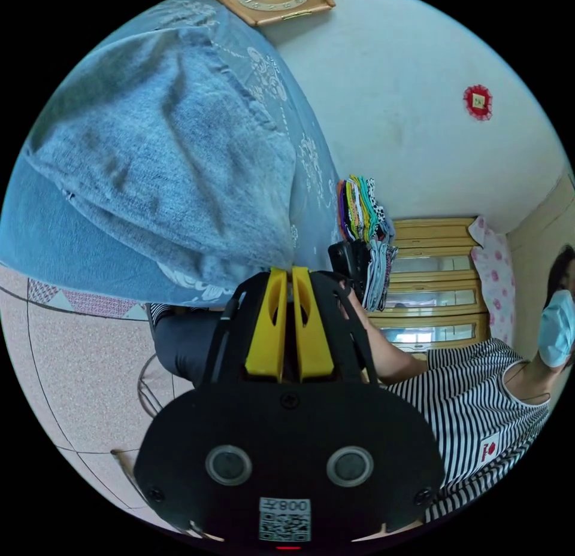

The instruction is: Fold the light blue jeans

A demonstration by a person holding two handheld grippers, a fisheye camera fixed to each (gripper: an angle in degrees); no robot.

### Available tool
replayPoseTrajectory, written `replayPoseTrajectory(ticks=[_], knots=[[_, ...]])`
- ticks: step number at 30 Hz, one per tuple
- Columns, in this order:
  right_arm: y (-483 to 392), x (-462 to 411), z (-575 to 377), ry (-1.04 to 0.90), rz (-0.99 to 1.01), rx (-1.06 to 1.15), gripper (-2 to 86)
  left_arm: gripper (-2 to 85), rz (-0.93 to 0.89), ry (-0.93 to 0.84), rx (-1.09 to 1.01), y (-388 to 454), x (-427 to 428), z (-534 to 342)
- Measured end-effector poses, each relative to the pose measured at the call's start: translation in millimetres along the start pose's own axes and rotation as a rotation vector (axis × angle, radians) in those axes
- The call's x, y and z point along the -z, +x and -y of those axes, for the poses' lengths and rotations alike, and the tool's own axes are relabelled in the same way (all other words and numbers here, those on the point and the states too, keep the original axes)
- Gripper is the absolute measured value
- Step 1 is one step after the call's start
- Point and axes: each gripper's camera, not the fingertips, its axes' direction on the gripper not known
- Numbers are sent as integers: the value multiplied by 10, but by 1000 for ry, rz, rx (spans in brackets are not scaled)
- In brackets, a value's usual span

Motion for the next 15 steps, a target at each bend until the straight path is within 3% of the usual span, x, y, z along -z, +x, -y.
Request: replayPoseTrajectory(ticks=[9, 15], knots=[[240, 78, -64, 7, 19, -19, 48, 44, -43, 34, 65, -488, 416, -337], [-31, 234, -167, 20, 30, 92, 28, 119, -134, 226, 185, -1027, 998, -741]])
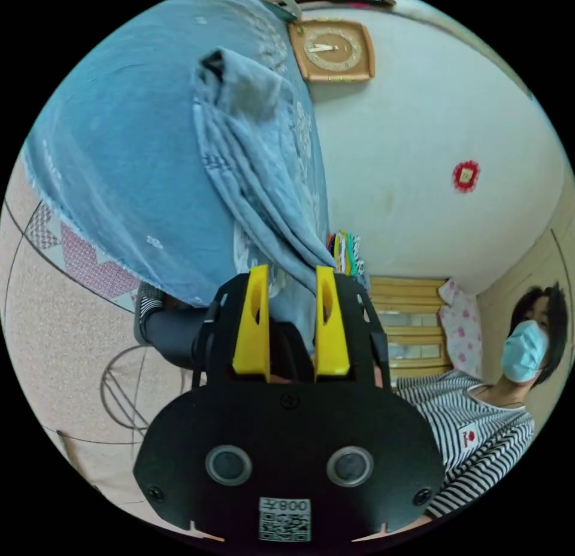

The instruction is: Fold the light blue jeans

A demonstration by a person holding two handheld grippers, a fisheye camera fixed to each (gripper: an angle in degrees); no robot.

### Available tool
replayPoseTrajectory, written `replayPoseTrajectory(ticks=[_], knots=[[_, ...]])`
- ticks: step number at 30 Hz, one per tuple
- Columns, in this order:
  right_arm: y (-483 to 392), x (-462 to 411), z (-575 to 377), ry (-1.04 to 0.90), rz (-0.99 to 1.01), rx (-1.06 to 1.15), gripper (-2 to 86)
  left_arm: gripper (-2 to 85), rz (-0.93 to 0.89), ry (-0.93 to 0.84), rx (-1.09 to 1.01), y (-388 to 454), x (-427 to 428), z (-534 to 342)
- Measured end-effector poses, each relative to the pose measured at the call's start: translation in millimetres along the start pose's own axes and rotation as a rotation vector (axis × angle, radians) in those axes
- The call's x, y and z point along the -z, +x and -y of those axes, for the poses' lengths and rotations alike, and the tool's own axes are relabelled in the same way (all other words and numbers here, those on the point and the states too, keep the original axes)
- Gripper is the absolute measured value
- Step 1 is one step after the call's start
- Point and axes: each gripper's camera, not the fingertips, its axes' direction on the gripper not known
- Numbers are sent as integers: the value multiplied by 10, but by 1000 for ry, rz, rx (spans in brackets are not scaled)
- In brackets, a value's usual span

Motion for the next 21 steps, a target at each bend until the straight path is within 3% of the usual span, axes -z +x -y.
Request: replayPoseTrajectory(ticks=[5, 10, 16, 21], knots=[[-240, 127, -51, 25, 28, 75, 19, 159, -259, 281, 161, -642, 475, -18], [-293, 167, -178, 27, 28, 91, 16, 173, -382, 440, 243, -1056, 616, 29], [-221, 267, -409, 44, 48, 86, 15, 158, -351, 447, 256, -1312, 608, 321], [-98, 353, -643, 56, 51, 66, 17, 88, -222, 365, 255, -1417, 417, 540]])
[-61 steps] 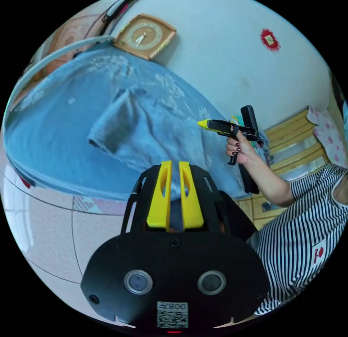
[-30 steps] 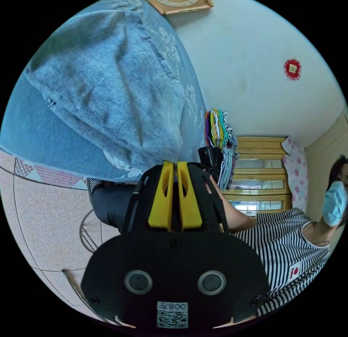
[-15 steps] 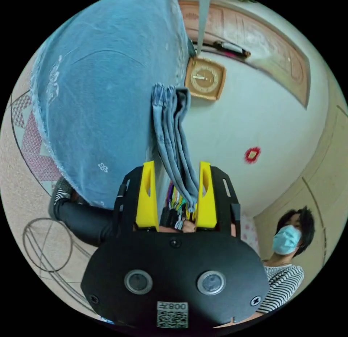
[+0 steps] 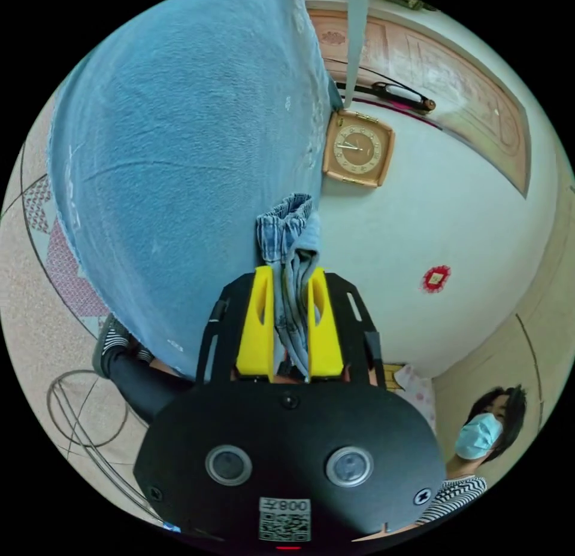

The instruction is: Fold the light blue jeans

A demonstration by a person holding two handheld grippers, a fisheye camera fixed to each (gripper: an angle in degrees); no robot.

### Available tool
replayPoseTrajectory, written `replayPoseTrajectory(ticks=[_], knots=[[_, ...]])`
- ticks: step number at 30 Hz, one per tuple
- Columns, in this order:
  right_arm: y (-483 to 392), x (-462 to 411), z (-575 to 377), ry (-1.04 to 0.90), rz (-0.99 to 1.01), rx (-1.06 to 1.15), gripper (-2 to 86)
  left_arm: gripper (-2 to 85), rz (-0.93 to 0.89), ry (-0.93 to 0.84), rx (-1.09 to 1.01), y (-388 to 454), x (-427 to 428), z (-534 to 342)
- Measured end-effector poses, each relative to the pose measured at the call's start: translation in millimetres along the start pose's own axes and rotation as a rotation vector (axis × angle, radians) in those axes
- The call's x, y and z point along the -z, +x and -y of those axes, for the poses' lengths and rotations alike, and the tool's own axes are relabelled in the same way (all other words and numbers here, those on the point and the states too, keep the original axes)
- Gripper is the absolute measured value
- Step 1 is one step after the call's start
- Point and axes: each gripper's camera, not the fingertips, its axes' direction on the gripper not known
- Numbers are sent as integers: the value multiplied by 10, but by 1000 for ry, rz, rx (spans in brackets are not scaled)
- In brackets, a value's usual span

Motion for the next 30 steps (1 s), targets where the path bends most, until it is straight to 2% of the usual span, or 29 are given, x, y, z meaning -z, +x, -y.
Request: replayPoseTrajectory(ticks=[5, 18, 24, 30], knots=[[159, 180, -364, 38, 19, -45, 18, 63, 75, 6, -56, -120, -203, -203], [-104, 673, -1777, 34, 43, 56, 14, 54, -25, -43, -78, -596, -750, -1199], [-193, 949, -2630, 78, 75, 126, 11, 50, -53, -87, -121, -920, -1272, -1691], [-194, 1387, -3486, 178, 112, 184, 12, 48, -58, -178, -206, -1193, -2190, -2102]])
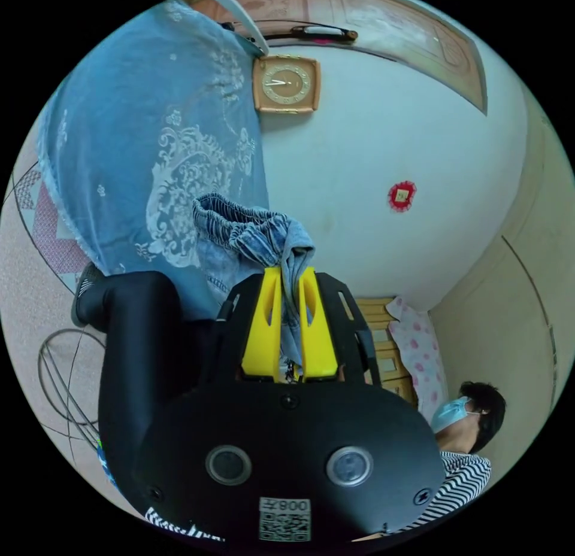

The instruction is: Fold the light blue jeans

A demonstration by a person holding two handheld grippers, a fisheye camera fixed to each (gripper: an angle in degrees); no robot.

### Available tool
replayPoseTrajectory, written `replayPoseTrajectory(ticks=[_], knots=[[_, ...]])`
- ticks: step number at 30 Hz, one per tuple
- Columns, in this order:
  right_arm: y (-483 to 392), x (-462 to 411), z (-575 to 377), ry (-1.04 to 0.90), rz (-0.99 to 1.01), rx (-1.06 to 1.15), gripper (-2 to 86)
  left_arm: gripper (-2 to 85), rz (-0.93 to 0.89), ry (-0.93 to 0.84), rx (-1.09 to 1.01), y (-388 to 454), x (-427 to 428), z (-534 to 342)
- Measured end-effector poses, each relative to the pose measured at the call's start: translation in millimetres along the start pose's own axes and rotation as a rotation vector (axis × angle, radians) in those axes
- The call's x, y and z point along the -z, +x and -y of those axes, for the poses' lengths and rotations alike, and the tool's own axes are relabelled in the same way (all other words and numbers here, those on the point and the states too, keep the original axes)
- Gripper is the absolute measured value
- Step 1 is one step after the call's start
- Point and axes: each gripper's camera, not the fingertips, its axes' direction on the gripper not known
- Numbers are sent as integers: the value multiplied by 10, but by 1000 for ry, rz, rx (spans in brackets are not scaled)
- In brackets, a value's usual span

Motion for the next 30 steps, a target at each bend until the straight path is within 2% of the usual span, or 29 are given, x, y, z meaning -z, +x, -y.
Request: replayPoseTrajectory(ticks=[6, 15, 25, 30], knots=[[-178, 709, -575, 148, 9, 61, 12, 46, 5, -138, -78, -286, -1381, -129], [-735, 2194, -1073, 418, -28, 247, 12, 43, -70, -414, -263, -435, -4317, -297], [-2005, 4414, -1422, 755, -365, 494, 15, 40, -405, -773, -448, -431, -8782, -1096], [-2255, 5127, -1728, 871, -539, 419, 16, 41, -474, -942, -421, -1056, -10602, -1765]])
